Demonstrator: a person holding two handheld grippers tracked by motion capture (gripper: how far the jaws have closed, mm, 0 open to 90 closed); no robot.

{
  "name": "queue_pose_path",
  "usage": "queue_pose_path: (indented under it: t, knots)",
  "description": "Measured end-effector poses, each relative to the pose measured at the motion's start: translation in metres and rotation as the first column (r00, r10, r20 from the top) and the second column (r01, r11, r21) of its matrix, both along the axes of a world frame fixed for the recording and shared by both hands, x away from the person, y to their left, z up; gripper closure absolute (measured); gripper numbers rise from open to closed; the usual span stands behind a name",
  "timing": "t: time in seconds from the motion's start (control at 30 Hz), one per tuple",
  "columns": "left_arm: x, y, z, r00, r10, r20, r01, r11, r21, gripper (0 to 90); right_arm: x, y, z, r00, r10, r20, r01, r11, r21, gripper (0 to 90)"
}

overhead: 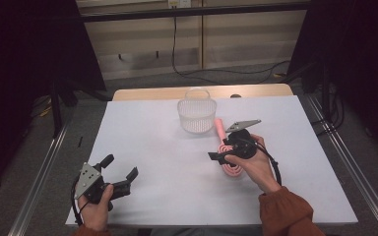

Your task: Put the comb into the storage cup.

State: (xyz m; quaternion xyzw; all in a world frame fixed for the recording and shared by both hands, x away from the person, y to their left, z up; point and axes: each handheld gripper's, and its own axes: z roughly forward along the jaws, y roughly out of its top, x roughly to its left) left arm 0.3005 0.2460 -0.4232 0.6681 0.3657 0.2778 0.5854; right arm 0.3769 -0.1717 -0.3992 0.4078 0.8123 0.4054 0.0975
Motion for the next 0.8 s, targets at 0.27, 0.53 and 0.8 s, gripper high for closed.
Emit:
queue_pose_path:
  t: [0.27,0.53,0.8]
  knots:
    - [0.0,0.0,0.0,1.0,0.002,-0.001,-0.002,1.0,-0.004,3.4,-0.006,-0.009,0.003,0.9955,-0.061,0.073,0.061,0.998,-0.007,6.0]
    - [0.0,0.0,0.0,1.0,0.007,-0.003,-0.007,0.9999,-0.013,3.4,-0.013,-0.023,0.007,0.9843,-0.134,0.115,0.133,0.991,0.022,4.4]
    - [0.001,0.001,0.001,1.0,0.0,-0.002,0.0,0.9997,-0.023,3.4,-0.012,-0.035,0.009,0.9787,-0.186,0.087,0.185,0.983,0.017,4.2]
